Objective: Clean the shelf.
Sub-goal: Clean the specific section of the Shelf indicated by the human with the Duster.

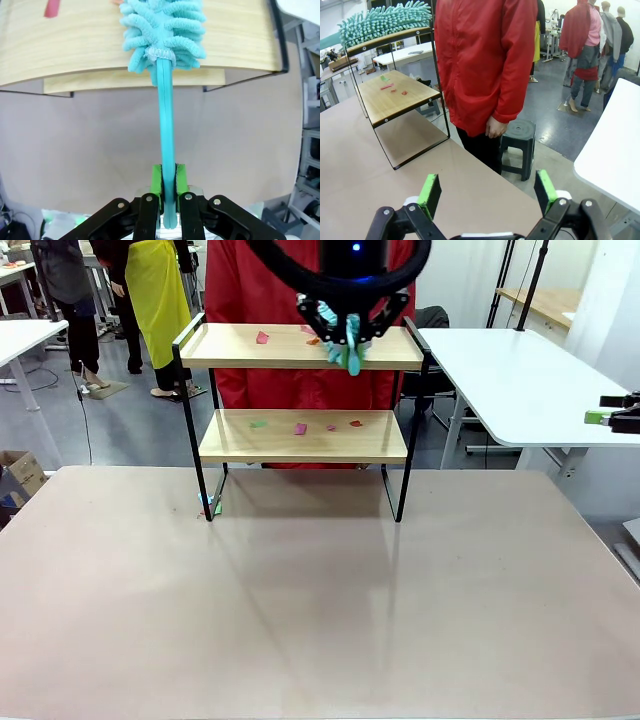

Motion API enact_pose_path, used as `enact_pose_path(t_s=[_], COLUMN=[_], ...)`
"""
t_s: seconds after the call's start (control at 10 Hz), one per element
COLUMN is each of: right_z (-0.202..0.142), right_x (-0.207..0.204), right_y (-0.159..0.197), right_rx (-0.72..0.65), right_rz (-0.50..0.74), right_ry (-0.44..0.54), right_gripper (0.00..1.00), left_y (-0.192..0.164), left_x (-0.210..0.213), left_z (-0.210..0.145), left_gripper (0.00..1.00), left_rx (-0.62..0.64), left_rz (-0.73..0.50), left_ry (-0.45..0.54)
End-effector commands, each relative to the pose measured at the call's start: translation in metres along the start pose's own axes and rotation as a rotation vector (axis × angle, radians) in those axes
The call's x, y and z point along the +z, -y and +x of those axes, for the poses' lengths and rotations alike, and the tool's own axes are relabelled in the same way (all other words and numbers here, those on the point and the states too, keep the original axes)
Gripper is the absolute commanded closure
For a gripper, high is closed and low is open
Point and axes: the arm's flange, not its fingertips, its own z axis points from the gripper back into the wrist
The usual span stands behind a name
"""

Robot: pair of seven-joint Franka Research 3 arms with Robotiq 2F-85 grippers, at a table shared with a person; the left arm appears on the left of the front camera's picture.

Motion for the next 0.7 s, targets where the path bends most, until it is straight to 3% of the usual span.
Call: enact_pose_path(t_s=[0.0, 0.6], right_z=[0.005, 0.005], right_x=[-0.002, -0.002], right_y=[-0.003, -0.003], right_rx=[-0.011, -0.011], right_rz=[-0.016, -0.016], right_ry=[-0.015, -0.015], right_gripper=[0.00, 0.00], left_y=[-0.036, -0.120], left_x=[-0.001, 0.005], left_z=[-0.008, -0.005], left_gripper=[0.87, 0.87], left_rx=[0.007, 0.067], left_rz=[0.017, 0.157], left_ry=[-0.036, -0.043])
